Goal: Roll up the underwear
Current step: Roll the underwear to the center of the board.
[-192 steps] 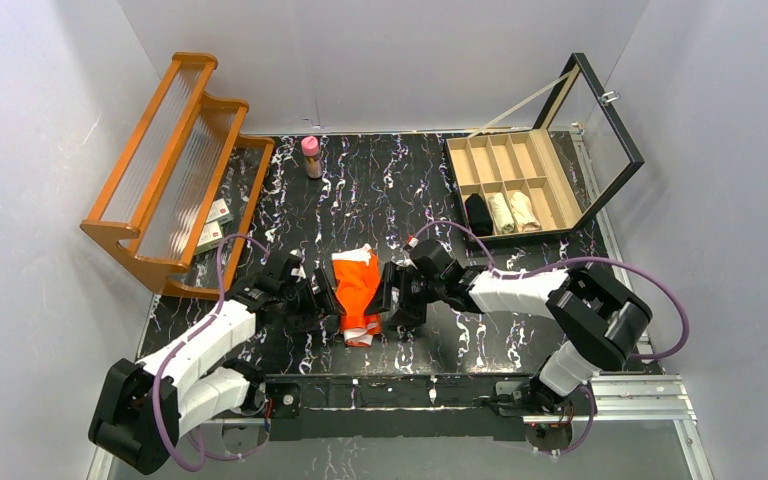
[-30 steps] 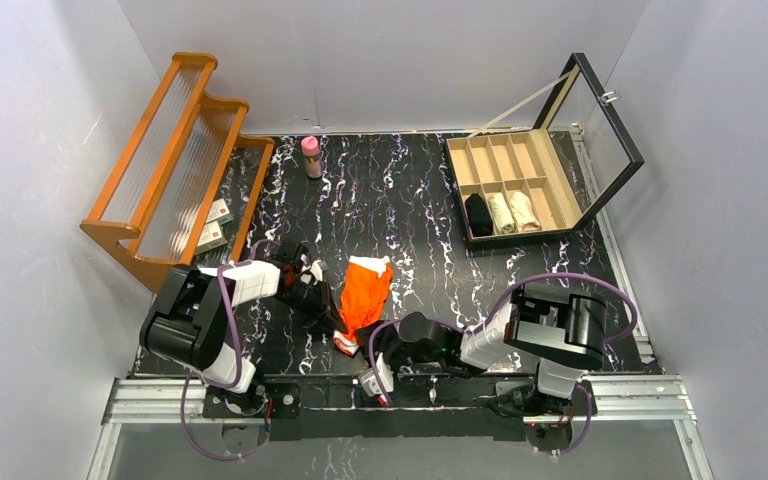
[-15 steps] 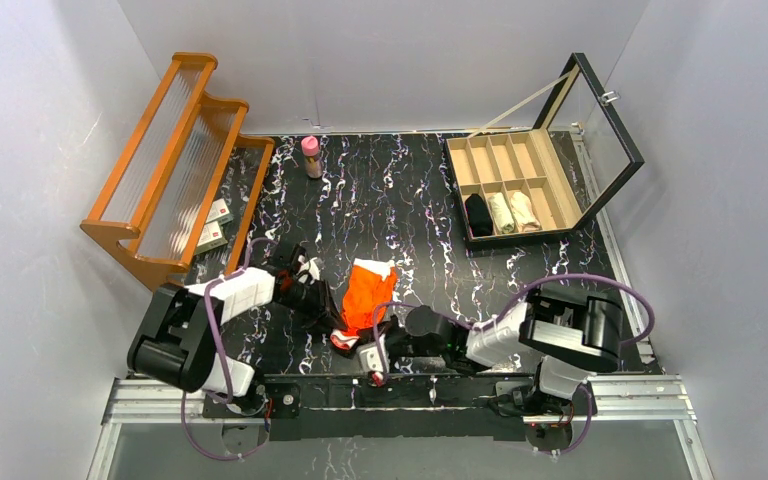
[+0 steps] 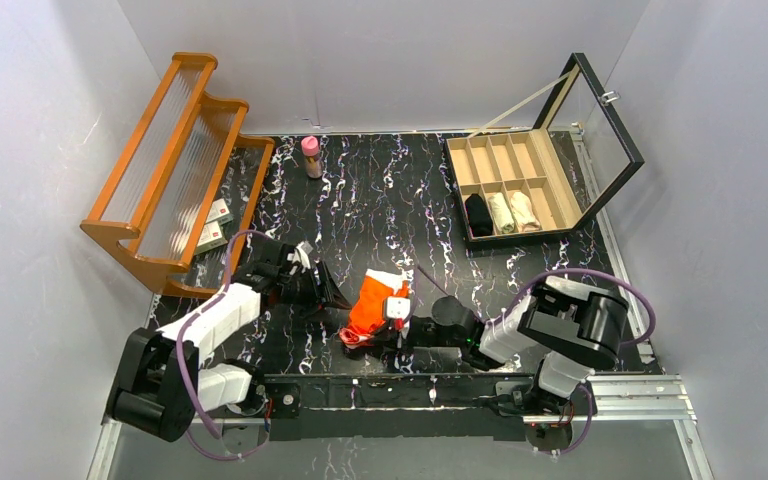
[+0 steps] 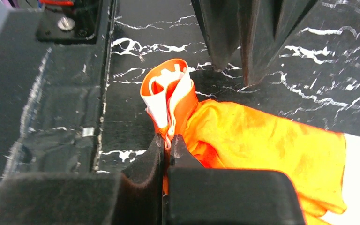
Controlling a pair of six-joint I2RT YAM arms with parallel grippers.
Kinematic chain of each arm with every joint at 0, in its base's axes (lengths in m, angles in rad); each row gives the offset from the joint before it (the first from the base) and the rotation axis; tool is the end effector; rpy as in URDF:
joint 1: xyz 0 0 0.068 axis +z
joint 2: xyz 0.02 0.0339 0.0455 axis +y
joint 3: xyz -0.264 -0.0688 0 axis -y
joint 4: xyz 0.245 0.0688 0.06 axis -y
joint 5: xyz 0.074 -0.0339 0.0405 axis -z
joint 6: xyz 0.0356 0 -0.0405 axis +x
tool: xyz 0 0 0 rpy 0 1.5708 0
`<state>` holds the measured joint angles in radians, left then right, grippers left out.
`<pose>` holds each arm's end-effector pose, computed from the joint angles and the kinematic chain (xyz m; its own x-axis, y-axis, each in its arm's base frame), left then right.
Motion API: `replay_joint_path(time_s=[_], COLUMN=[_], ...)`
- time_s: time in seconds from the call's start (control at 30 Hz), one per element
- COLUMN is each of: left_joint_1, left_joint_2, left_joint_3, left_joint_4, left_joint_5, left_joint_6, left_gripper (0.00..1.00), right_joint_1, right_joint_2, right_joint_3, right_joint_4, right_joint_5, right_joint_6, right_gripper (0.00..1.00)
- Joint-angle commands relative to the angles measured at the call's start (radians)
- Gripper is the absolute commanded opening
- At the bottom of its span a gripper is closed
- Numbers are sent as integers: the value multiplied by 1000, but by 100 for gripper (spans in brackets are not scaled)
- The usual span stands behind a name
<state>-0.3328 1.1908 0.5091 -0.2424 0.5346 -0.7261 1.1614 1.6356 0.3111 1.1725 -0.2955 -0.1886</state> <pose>0.1956 -0.0868 0.1674 -0.9433 -0.2784 -0.1806 -0.0736 0.7062 -0.7041 0.0947 0.2443 0.1376 0.1268 -0.1583 -0.9792 -0.9859 0.0886 -0.1420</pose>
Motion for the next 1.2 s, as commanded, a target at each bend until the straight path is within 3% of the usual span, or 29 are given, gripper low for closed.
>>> replay_joint_path(time_s=[0.0, 0.33, 0.63, 0.87, 1.03, 1.17], left_joint_1=[6, 4, 5, 3, -13, -37], left_joint_2=[-59, -235, -258, -231, -209, -182], left_joint_3=[-5, -52, -89, -89, -87, -86], left_joint_4=[12, 83, 102, 135, 168, 208], left_joint_5=[-35, -98, -89, -47, -35, -24], left_joint_6=[-20, -29, -34, -14, 16, 19], left_gripper=[60, 61, 62, 62, 62, 63], right_joint_1=[-34, -45, -139, -193, -264, -291], right_joint_2=[48, 236, 238, 143, 62, 34], right_joint_3=[-53, -164, -181, -169, -94, -47], right_joint_4=[248, 639, 611, 388, 6, -184], right_joint_5=[-13, 66, 46, 64, 22, -2], right_joint_6=[327, 646, 807, 944, 1114, 1198], right_gripper=[1, 1, 1, 1, 1, 1])
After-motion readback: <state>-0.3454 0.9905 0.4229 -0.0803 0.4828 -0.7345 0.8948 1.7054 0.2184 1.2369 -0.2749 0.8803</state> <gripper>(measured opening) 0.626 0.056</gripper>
